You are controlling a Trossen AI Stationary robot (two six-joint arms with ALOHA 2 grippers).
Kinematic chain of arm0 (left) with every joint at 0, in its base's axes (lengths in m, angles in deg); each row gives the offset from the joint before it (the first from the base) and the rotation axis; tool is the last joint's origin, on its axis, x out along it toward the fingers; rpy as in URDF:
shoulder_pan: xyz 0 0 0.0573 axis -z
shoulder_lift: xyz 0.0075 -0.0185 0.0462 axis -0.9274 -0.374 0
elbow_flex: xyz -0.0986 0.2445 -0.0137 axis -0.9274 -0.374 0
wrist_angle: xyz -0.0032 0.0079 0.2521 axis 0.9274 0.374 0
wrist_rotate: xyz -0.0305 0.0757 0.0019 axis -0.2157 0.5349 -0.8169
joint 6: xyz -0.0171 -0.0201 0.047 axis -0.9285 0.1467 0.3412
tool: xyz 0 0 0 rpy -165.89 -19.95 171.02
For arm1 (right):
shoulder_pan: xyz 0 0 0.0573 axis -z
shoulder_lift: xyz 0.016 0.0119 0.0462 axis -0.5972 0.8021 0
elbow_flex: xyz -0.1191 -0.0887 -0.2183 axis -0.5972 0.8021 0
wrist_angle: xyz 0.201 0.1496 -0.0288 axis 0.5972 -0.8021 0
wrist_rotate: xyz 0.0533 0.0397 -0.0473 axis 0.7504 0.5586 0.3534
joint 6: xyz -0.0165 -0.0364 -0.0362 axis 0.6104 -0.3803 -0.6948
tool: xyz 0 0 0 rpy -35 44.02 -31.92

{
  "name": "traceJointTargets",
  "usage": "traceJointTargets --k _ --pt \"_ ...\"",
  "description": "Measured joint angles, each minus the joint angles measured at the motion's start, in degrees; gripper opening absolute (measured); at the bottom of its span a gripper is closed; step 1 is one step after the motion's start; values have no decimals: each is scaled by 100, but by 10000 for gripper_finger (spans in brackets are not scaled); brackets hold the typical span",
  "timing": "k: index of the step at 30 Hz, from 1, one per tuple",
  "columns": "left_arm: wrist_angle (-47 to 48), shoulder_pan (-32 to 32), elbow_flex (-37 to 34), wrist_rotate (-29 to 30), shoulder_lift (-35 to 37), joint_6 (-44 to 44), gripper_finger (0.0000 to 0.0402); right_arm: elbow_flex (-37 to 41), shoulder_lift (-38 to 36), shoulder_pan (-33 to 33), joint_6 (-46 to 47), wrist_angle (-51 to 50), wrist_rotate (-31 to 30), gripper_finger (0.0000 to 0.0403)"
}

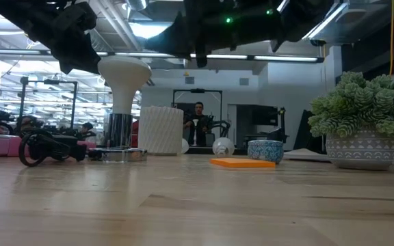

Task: Screw lightbulb
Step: Remove the light bulb from the silver lamp

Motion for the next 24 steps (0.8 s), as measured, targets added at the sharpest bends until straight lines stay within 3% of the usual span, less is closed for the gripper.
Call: traceJointTargets --k 13,24 --pt "-141 -2 0 -71 2 -8 0 2 457 137 -91 406 -174 19" --pt "57 215 0 -40 13 -594 0 4 450 281 -86 356 -389 19"
